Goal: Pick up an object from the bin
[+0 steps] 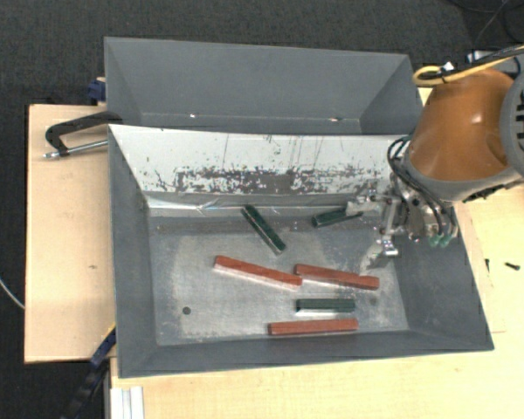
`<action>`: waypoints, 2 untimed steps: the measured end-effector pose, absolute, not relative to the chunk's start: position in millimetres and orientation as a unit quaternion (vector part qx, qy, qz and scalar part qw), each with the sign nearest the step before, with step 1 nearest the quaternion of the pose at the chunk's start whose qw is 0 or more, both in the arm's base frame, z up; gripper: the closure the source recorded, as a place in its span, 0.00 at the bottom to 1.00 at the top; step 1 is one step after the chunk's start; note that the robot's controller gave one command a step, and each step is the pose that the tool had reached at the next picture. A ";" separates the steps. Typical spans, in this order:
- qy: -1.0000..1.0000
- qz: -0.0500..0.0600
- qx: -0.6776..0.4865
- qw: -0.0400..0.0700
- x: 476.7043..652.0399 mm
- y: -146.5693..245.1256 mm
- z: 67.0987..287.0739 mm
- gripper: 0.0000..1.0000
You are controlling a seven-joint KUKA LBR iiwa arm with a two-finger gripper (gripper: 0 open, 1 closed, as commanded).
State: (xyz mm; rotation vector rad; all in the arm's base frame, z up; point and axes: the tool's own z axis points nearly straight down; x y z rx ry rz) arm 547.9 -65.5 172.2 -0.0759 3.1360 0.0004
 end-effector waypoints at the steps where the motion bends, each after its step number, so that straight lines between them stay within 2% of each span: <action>1: 0.989 0.001 -0.145 -0.001 526.3 -21.2 158.2 0.00; 2: 1.000 0.001 0.006 0.000 535.9 -11.7 135.7 0.00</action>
Offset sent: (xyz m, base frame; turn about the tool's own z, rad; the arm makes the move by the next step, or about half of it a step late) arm -0.0093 0.0547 -0.0449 0.0832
